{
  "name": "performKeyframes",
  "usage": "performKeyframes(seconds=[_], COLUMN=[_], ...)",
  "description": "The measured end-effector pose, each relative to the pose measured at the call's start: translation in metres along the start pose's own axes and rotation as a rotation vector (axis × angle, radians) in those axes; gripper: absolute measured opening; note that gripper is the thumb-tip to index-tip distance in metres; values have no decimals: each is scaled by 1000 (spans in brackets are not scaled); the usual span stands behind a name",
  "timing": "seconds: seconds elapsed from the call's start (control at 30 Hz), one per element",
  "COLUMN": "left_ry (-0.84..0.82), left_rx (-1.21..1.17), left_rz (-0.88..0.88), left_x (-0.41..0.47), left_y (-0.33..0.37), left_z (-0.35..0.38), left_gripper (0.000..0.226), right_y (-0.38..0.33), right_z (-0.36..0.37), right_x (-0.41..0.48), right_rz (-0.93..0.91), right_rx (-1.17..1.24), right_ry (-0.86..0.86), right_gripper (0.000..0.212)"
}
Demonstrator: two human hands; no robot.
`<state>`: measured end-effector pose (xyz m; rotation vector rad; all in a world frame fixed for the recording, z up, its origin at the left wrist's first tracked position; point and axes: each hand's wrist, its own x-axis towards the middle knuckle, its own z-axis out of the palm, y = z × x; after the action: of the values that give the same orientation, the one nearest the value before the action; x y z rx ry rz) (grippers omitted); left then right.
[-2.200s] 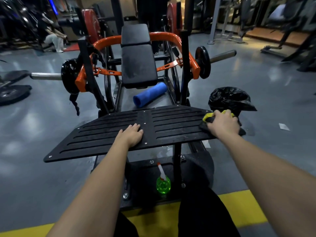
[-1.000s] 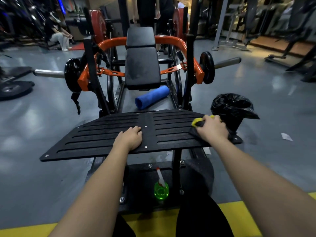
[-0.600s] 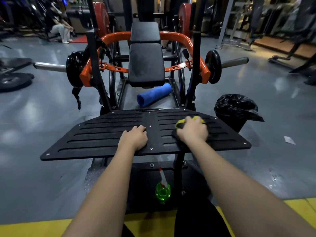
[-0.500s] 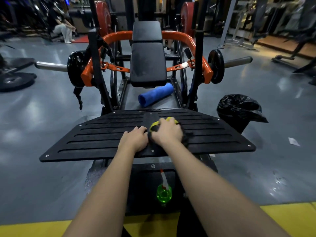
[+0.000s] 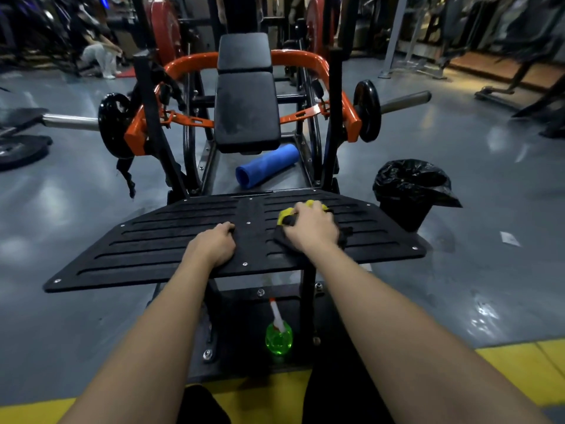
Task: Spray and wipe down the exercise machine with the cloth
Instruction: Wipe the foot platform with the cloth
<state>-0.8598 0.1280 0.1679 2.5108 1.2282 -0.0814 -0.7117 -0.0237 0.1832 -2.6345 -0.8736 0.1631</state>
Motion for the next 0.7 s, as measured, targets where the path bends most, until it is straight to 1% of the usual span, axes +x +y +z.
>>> performKeyframes(seconds=[0.13, 0.2, 0.3, 0.43, 0.5, 0.63, 0.7], left_ry=[19, 21, 10, 12, 14, 16, 19], left_rx=[11, 16, 5, -14, -26, -13, -8], left_rz=[4, 6, 7, 16, 16, 21, 30], left_x=[-5, -6, -7, -5, -5, -5, -4], left_y=[4, 5, 6, 5, 4, 5, 4], left_z=[2, 3, 2, 2, 2, 2, 3], left_gripper=[51, 53, 54, 57, 57, 57, 56], right_y=[93, 119, 120, 93, 62, -24, -52], right_z=[-42, -53, -52, -44, -31, 6, 20], right_x=[15, 16, 15, 10, 3, -3, 3], right_rz=[237, 301, 328, 371, 284, 12, -57], right_rx=[-46, -58, -124, -139, -114, -34, -5], right_ry=[93, 119, 126, 142, 124, -35, -80], right_gripper=[49, 48, 44, 44, 47, 49, 49])
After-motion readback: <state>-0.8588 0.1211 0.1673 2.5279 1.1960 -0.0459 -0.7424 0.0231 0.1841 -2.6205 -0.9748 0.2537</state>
